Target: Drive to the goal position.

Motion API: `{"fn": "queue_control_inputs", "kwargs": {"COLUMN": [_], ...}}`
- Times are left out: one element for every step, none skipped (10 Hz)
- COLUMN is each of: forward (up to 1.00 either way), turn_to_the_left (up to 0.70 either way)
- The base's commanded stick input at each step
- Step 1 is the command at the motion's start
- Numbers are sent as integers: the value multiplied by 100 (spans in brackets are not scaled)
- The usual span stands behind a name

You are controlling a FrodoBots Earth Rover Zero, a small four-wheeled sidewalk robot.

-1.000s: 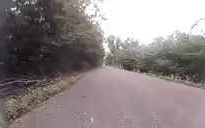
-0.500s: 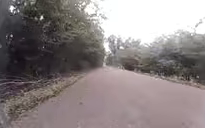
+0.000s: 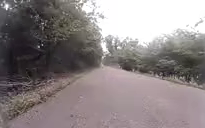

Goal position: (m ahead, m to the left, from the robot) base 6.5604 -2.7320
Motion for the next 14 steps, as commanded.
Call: {"fn": "queue_control_inputs", "kwargs": {"forward": [70,70,70,70,70,70,70,70,70,70,70,70,70,70], "turn_to_the_left": [0,0,0,0,0,0,0,0,0,0,0,0,0,0]}}
